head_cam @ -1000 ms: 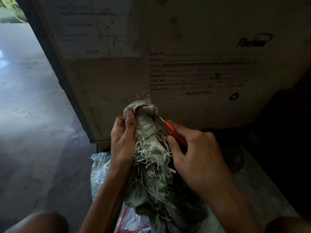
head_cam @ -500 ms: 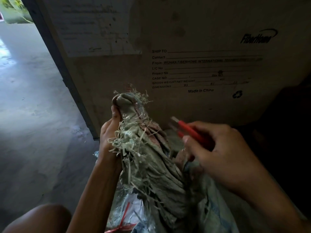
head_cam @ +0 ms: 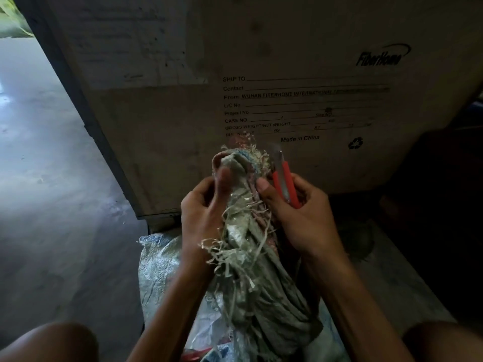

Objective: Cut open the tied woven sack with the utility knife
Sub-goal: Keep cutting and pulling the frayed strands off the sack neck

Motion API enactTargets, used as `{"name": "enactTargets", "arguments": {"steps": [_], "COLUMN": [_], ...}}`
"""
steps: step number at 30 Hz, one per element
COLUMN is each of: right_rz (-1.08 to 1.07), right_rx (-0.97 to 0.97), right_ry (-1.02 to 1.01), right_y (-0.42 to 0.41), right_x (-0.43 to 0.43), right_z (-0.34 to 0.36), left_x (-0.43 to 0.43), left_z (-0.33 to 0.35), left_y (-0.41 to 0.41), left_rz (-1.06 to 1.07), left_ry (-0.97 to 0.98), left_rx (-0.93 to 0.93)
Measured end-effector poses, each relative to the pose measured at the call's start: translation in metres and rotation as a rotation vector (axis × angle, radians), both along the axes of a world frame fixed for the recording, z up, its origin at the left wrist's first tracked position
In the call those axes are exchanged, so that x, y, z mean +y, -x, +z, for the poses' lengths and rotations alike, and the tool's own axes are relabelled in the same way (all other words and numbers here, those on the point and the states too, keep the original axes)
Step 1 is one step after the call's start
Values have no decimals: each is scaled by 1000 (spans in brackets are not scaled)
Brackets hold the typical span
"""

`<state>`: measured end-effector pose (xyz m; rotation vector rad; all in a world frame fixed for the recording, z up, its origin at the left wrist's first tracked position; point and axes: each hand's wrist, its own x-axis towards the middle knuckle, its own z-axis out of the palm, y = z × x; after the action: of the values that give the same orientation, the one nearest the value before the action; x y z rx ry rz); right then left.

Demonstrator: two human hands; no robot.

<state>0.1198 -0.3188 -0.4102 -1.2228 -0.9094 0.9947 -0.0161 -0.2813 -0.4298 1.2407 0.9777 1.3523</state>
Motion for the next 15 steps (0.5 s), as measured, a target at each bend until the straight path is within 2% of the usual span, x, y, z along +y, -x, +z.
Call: {"name": "enactTargets", "arguments": {"steps": [3, 12, 15], "right_rz": [4, 74, 93], "right_rx": [59, 22, 40], "right_ry": [34, -77, -46], "right_y": [-2, -14, -17], "right_x": [1, 7, 9], "right_z": [-1, -4, -3], "left_x": [-3, 3, 5], "left_z": [1, 8, 6], "left_y": [2, 13, 17], "left_rz": [-10, -130, -165], "left_ry": [-8, -115, -97], "left_rx": [-27, 39, 16]}}
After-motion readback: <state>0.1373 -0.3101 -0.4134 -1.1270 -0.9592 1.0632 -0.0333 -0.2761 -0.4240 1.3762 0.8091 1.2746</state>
